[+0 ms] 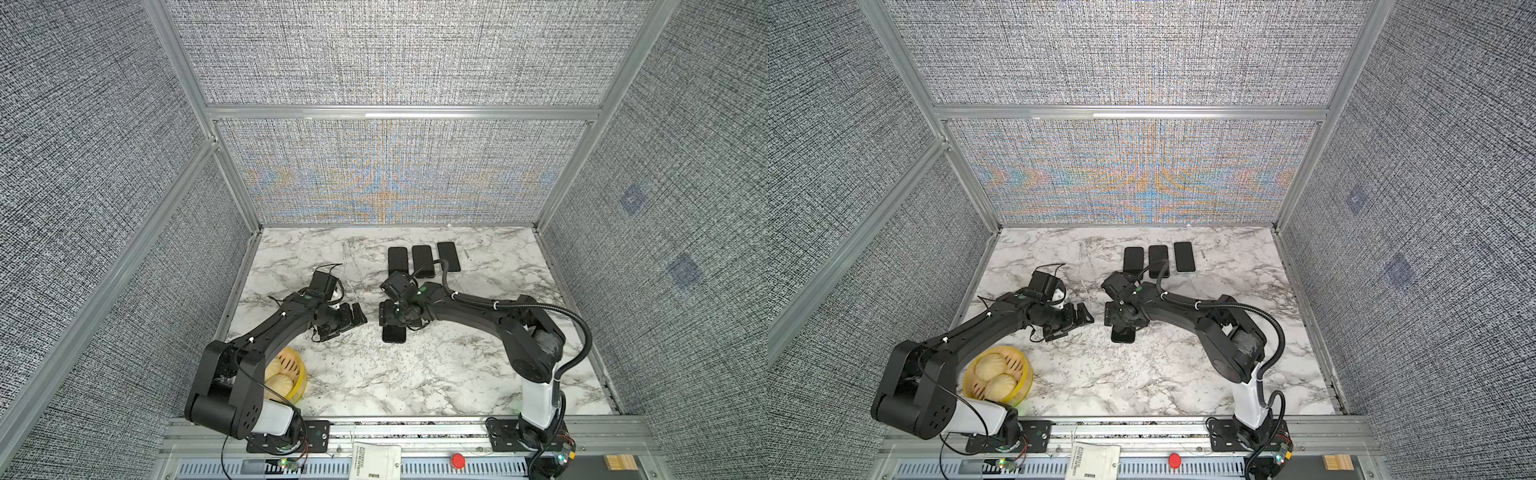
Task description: Put the phone into the phone case
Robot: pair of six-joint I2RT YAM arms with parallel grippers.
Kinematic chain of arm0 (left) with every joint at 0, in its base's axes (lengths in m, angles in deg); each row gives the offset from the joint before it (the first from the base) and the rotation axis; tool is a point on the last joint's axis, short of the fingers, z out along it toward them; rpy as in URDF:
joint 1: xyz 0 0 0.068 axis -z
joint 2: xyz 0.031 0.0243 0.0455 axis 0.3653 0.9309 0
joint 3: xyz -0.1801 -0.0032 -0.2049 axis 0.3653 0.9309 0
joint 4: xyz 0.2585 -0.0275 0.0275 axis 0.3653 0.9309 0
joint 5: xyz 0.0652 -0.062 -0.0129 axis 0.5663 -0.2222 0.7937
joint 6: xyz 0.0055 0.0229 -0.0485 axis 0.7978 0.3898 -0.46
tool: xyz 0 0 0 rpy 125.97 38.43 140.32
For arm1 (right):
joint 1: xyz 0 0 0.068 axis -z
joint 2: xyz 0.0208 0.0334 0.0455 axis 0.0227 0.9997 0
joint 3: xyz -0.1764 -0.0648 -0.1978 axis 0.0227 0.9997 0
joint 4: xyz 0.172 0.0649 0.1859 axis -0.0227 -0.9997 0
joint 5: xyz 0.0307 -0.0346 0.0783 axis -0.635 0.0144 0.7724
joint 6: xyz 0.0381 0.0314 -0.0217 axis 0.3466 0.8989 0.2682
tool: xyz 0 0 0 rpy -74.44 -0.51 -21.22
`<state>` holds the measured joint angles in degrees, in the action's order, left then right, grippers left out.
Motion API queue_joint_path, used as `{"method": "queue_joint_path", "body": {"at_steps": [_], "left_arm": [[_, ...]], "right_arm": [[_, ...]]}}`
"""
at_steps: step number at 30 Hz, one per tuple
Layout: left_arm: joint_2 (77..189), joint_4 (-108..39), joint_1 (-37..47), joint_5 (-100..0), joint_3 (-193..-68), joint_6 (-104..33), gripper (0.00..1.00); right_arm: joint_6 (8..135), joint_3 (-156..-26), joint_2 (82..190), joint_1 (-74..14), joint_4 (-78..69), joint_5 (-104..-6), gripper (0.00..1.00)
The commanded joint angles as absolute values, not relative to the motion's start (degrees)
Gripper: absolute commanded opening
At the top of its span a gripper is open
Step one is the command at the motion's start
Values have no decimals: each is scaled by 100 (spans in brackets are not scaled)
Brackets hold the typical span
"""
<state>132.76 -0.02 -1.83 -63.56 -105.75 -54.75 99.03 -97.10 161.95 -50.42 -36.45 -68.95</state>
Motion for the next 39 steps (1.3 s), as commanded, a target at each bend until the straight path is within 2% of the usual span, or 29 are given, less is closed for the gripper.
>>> {"method": "queue_joint_path", "body": {"at_steps": [1,9,20,28,32,35,39], "left_arm": [[13218,-181,-199,-6570,-10461,-5460,99],[13098,-50,-199,-6618,-10491,-5445,99],[12999,-34,-200,-6653,-10456,-5482,99],[13080,-110,-206,-6626,-10439,-5514,99],[13205,-138,-201,-6656,-10491,-5499,99],[13290,-106,-201,-6670,-10572,-5473,99],[13472,-49,-200,-6770,-10734,-5393,99]], "right_arm": [[10049,-10155,16516,-5093,-4464,-7321,84],[10075,-10494,16962,-5188,-4679,-7440,85],[10148,-10349,16885,-5269,-4783,-7861,85],[9962,-10329,17138,-5217,-4502,-7724,86],[9803,-10287,17205,-5044,-4476,-7542,77],[9521,-9932,16884,-4832,-4266,-7396,69],[8725,-9693,16476,-4314,-4471,-7280,64]]}}
